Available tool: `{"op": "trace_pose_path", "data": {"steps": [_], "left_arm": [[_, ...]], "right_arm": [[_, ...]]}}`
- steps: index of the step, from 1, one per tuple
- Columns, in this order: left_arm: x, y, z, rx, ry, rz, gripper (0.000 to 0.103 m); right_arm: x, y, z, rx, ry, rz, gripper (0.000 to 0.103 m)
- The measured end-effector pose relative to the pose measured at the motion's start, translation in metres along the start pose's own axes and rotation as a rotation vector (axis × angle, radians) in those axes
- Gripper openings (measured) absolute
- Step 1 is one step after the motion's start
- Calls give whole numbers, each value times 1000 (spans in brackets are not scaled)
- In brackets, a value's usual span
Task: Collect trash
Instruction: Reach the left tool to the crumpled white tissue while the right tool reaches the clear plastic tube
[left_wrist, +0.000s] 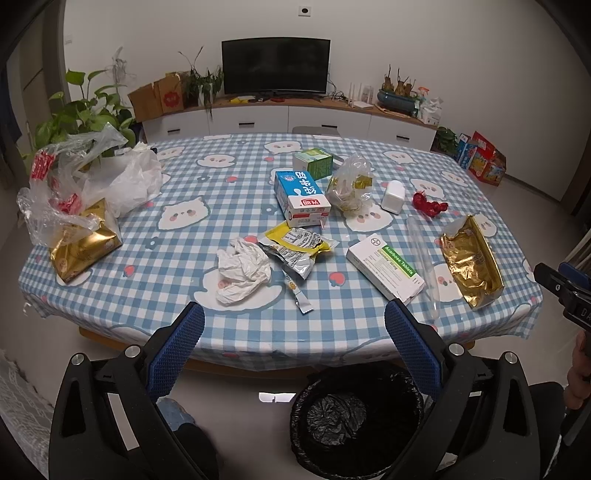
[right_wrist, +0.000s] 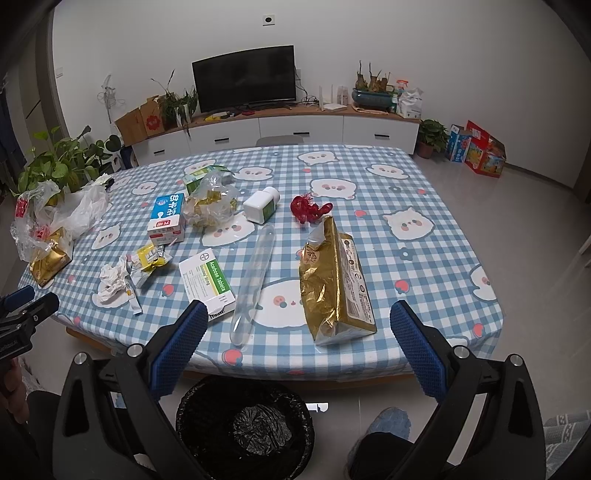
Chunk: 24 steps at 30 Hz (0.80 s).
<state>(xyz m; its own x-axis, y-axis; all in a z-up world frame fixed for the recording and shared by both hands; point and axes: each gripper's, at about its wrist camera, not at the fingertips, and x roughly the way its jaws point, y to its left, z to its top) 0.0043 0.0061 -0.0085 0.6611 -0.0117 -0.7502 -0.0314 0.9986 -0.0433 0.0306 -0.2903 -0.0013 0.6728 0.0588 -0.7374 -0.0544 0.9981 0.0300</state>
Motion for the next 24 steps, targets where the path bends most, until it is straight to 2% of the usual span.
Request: {"op": "trace_pose_path", "data": {"steps": [6, 12, 17, 24], "left_arm": [[-4, 1, 1, -11, -1, -14, 96], [4, 15, 5, -32, 10, 2, 96], [33, 39, 10, -62, 47, 31, 96], [90, 70, 20, -91, 112, 60, 95]], "right_arm": [[1, 2, 1, -7, 2, 6, 95], [18, 22, 11, -40, 19, 19, 95], [49, 44, 20, -66, 57, 30, 91], [116, 63, 29, -88, 138, 23, 87]]}}
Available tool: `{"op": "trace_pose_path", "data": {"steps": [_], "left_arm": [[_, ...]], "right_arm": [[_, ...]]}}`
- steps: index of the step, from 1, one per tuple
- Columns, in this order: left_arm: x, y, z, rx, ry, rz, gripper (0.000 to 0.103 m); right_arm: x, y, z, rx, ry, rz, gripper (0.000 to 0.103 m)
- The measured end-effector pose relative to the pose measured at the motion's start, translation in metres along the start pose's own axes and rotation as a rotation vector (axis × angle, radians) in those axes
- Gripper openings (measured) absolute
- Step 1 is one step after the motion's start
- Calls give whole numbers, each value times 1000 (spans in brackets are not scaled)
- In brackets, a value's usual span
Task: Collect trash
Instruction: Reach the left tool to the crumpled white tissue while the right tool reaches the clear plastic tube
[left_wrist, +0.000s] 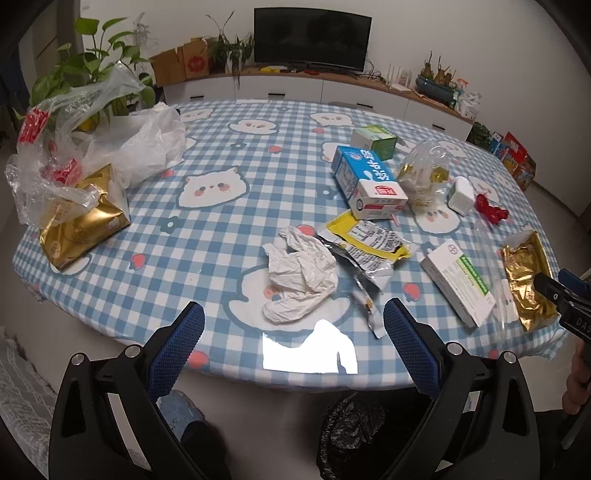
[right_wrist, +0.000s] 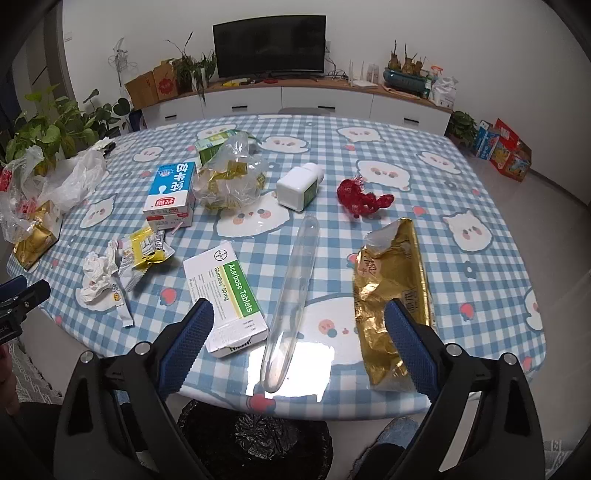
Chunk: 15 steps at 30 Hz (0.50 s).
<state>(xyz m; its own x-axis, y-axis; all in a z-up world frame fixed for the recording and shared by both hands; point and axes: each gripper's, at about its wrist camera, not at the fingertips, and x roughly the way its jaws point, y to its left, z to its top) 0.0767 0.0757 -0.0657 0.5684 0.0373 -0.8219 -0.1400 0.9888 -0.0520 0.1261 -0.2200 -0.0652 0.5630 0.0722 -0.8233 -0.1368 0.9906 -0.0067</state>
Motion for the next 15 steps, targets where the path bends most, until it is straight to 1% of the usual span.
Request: {"op": "trace_pose_path", "data": {"steps": [3, 7, 15], "left_arm": [[24, 6, 7, -7, 30, 2, 94], [48, 9, 12, -6, 61, 11, 91], [78, 11, 13, -18, 111, 17, 84]], "right_arm": [[25, 2, 7, 6, 31, -1, 84], [51, -1, 12, 28, 78, 1, 77], [82, -6, 18, 64, 130, 11, 64]]}}
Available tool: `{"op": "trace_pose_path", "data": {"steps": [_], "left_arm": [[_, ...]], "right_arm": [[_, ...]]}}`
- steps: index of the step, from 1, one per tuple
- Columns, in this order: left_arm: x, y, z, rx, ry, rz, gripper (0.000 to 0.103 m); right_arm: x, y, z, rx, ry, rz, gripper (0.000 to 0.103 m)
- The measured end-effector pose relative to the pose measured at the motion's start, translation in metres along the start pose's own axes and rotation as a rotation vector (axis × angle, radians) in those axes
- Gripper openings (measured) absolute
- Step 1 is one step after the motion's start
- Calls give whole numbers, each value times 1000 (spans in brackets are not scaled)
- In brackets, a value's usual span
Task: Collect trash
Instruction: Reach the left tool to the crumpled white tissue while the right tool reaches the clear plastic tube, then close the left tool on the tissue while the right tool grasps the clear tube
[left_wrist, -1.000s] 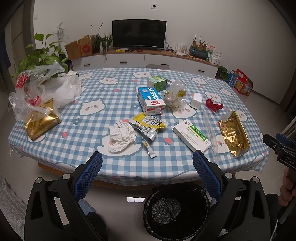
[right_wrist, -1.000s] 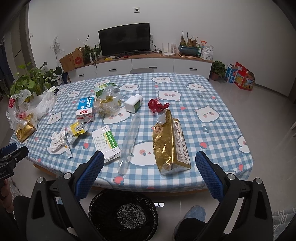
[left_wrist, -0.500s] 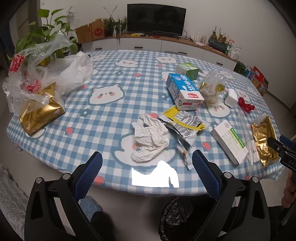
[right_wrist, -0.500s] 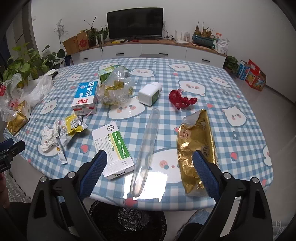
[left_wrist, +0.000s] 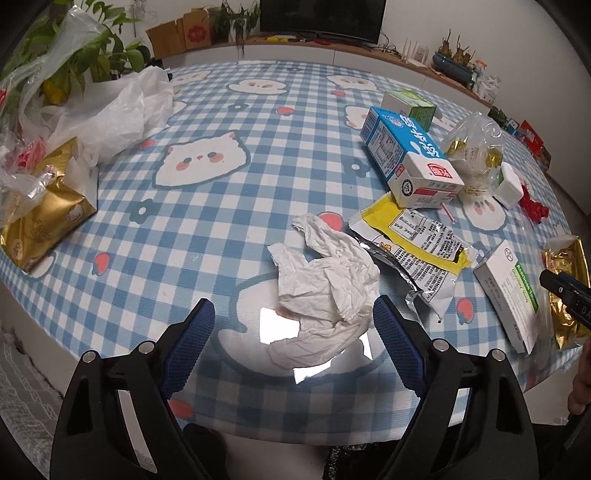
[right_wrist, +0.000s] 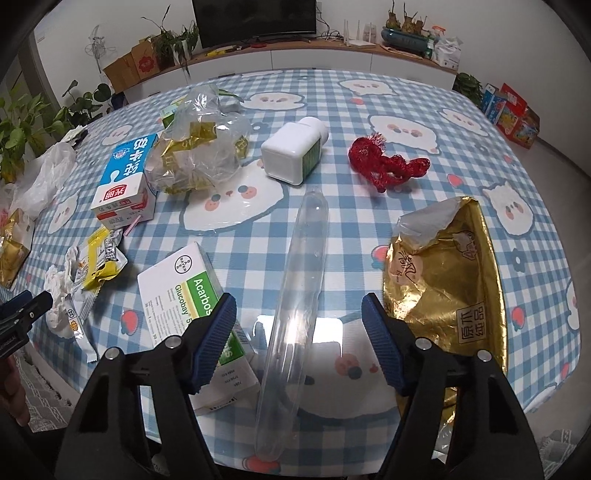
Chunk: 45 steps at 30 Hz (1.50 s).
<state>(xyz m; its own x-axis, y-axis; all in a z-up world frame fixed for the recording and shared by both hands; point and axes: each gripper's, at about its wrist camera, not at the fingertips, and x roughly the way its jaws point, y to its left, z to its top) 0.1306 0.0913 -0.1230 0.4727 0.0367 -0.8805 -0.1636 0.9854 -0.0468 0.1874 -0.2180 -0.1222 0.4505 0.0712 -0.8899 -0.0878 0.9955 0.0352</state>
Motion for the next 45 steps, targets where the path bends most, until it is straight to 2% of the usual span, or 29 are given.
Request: {"op": "trace_pose_path", "data": {"steps": [3, 8, 16, 19, 24, 28, 45], "left_arm": [[5, 0, 0, -9, 11, 6, 80], [10, -3, 0, -5, 26, 4, 68], [16, -9, 0, -2, 57, 5, 34], [17, -9, 0, -8, 60, 3, 24], [19, -8, 0, -22, 73, -9, 6], [16, -8, 0, -26, 81, -14, 4], [-23, -3, -7, -33, 25, 2, 3]], "right_arm": [[8, 0, 2, 7, 15, -4, 59], [16, -3, 4, 32, 36, -2, 48], [25, -4, 4, 43, 68, -6, 33], [26, -3, 5, 43, 68, -16, 28], [26, -3, 6, 48, 68, -15, 24], [24, -4, 5, 48, 67, -12, 24], [-13, -4, -3, 49, 27, -3, 24]]}}
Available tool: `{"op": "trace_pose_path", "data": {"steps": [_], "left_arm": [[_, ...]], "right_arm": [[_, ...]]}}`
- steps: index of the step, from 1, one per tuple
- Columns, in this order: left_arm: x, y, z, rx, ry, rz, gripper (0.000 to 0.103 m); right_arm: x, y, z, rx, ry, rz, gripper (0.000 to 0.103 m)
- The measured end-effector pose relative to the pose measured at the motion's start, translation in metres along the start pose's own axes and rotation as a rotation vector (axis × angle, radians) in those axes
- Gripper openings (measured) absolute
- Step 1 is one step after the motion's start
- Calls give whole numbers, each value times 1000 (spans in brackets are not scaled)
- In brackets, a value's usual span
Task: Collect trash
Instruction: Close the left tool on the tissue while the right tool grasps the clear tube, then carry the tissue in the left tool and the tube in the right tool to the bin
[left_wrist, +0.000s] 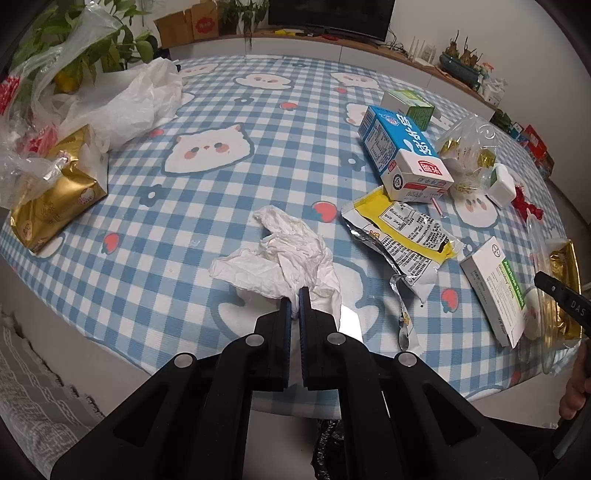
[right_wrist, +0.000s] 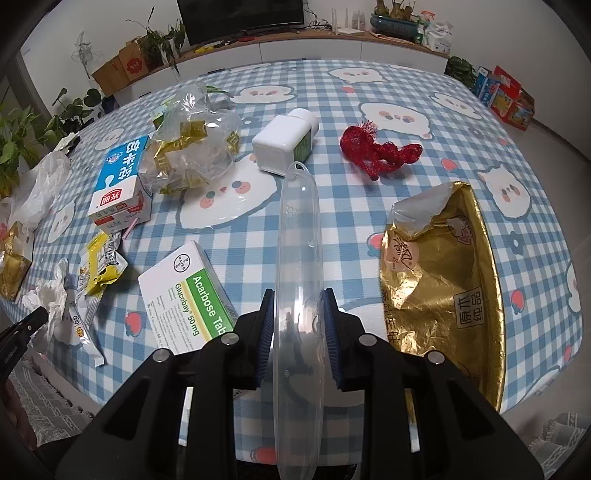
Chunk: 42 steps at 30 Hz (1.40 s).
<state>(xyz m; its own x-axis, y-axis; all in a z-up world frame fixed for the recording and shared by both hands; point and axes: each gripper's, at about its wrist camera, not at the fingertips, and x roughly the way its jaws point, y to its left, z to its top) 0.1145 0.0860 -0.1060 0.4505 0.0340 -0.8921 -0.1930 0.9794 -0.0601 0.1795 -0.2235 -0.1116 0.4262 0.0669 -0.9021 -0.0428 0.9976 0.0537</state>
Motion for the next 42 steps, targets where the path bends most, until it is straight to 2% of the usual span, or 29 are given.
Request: {"op": "trace_pose_path", "data": {"steps": [21, 42], "left_arm": [[-51, -4, -22, -2, -53, -31, 3], [-85, -12, -81, 4, -74, -51, 3]], "right_arm": [[-62, 0, -25, -2, -66, 13, 24], [-107, 9, -87, -25, -97, 60, 24]]}}
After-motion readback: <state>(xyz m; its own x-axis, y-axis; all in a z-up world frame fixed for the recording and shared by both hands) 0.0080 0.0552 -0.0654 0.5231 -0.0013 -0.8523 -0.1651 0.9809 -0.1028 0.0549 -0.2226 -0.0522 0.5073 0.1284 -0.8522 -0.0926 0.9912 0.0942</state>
